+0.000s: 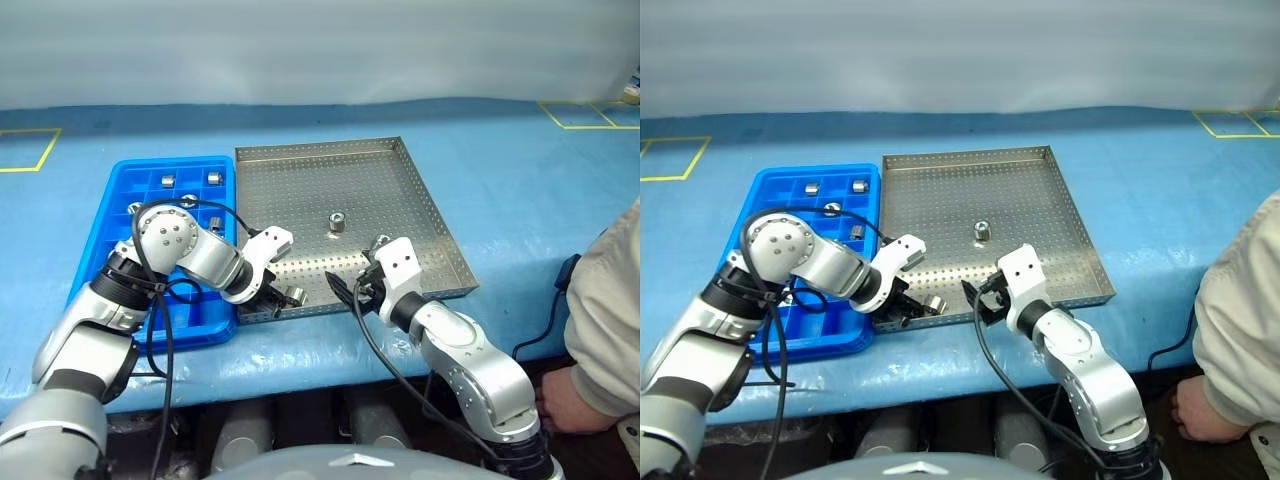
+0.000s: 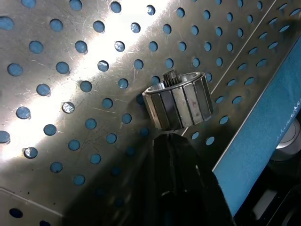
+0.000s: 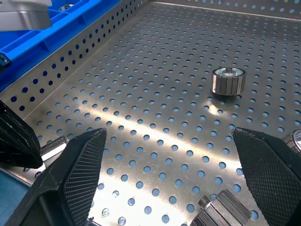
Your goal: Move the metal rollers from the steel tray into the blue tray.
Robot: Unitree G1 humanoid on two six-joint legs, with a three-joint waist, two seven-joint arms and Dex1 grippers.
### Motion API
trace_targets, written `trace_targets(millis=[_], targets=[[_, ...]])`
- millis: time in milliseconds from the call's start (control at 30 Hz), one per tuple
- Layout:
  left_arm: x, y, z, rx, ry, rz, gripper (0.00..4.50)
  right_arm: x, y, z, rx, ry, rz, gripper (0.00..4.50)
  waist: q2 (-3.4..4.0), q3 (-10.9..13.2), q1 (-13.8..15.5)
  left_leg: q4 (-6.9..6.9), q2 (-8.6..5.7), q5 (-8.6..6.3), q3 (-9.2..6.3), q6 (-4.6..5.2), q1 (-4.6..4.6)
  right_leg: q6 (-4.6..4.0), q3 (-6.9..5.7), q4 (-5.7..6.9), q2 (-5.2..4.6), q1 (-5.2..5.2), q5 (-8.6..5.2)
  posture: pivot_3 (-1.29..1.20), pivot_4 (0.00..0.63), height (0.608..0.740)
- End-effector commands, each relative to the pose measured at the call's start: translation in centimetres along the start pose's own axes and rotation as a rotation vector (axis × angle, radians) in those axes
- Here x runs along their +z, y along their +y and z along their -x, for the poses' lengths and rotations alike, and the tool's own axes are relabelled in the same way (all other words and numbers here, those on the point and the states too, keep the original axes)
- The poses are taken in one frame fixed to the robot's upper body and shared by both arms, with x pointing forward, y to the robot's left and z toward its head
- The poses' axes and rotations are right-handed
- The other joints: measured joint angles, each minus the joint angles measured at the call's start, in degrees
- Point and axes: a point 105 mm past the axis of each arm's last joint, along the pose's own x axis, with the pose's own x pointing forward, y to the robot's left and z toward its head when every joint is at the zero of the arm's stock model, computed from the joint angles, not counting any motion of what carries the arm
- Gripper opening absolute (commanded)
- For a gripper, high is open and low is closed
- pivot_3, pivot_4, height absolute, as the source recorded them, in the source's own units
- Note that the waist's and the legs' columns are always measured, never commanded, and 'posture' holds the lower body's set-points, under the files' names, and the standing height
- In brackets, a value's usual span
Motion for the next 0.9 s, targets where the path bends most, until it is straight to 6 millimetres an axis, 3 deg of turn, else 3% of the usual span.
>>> trace_targets(millis=[33, 233, 533, 667, 900], targets=[[0.8, -0.2, 0.6, -0.015, -0.065, 0.020, 0.01, 1.0, 0.1, 0.0, 0.005, -0.047, 0.012, 4.50, 0.00, 0.00, 0.07, 0.00, 0.00, 0.00, 0.00, 0.00, 0.00, -0.01, 0.00, 0.00, 0.00, 0.00, 0.01, -0.02, 0.150, 0.740], [1.9, -0.6, 1.6, -0.047, -0.179, 0.036, 0.01, 1.0, 0.1, 0.0, 0.016, -0.041, 0.021, 4.50, 0.00, 0.00, 0.36, 0.00, 0.00, 0.01, 0.00, -0.02, 0.00, -0.04, -0.01, 0.00, 0.01, 0.00, 0.03, -0.01, 0.150, 0.740], [2.5, -3.0, 4.9, -0.134, -0.252, -0.149, 0.01, 1.0, 0.3, -0.4, 0.037, -0.035, 0.035, 4.50, 0.00, 0.00, 0.56, -0.02, -0.01, 0.04, -0.01, -0.07, 0.01, -0.12, -0.02, 0.01, 0.01, 0.00, 0.03, 0.02, 0.150, 0.740], [3.0, -2.9, 4.5, -0.106, -0.265, -0.167, 0.85, 1.2, 0.4, -0.6, 0.045, -0.037, 0.041, 4.50, 0.00, 0.01, 0.58, 0.00, -0.04, 0.04, 0.00, -0.06, 0.02, 0.07, -0.01, 0.00, 0.01, 0.03, -0.07, 0.02, 0.150, 0.740], [2.8, -2.3, 2.7, -0.072, -0.187, -0.155, 3.17, 1.2, 0.3, -0.6, 0.036, -0.039, 0.038, 4.50, 0.00, 0.01, 0.59, -0.01, -0.03, 0.04, -0.01, -0.05, 0.02, 0.08, 0.00, 0.00, 0.03, 0.02, -0.06, 0.02, 0.150, 0.740]])
